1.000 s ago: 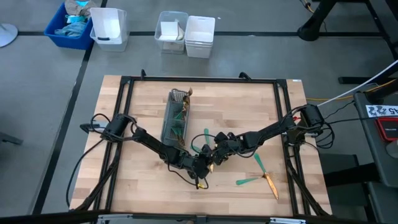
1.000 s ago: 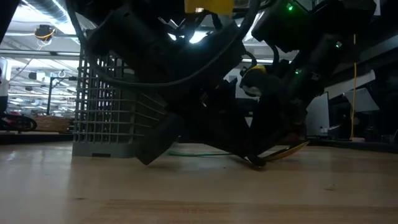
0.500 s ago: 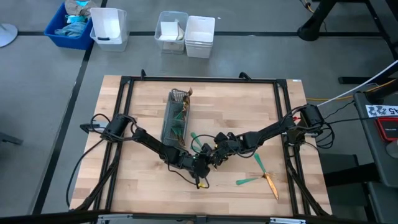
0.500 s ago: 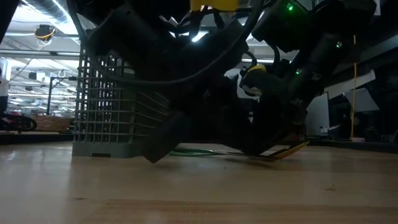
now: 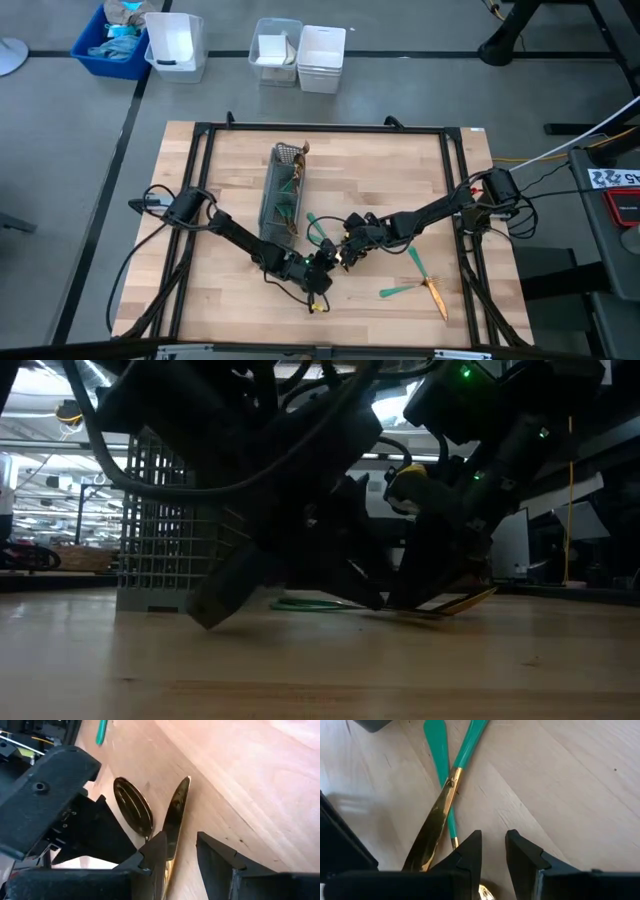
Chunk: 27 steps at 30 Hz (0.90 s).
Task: Sort silverware
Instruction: Put the green table knife into the gray silverware rack
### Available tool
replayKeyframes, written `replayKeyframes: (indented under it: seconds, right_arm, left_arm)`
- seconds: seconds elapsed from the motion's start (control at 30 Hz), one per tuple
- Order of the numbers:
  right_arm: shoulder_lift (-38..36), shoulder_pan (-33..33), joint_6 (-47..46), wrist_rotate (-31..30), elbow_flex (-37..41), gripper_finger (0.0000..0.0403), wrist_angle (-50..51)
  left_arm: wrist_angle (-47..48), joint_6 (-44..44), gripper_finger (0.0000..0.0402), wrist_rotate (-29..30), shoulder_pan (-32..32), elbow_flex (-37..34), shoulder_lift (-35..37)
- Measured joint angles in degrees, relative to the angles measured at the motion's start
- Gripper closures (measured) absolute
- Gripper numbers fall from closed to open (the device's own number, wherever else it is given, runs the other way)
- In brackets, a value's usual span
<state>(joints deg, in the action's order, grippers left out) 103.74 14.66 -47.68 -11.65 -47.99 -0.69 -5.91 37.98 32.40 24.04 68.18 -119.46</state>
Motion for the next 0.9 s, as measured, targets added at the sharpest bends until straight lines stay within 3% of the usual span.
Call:
replayKeyframes:
  seconds: [0.3,0.47,0.9]
  right_arm:
    - [0.1,0.0,-0.6,2.2,0.1,0.0316,-2.2]
    - [0.2,0.0,-0.6,3.7,0.0,0.0316,-3.1]
    - [0.2,0.0,-0.7,3.7,0.0,0.0316,-3.0]
  left_arm:
    - [0.8,-0.7,0.0304,-1.1,-2.4,-0.1,-0.2]
    - [1.9,-0.9,0.0304,-5.5,-3.2,-0.1,-0.2]
    - [2.0,-0.4,0.0304,-6.3,-5.2,-0.1,-0.3]
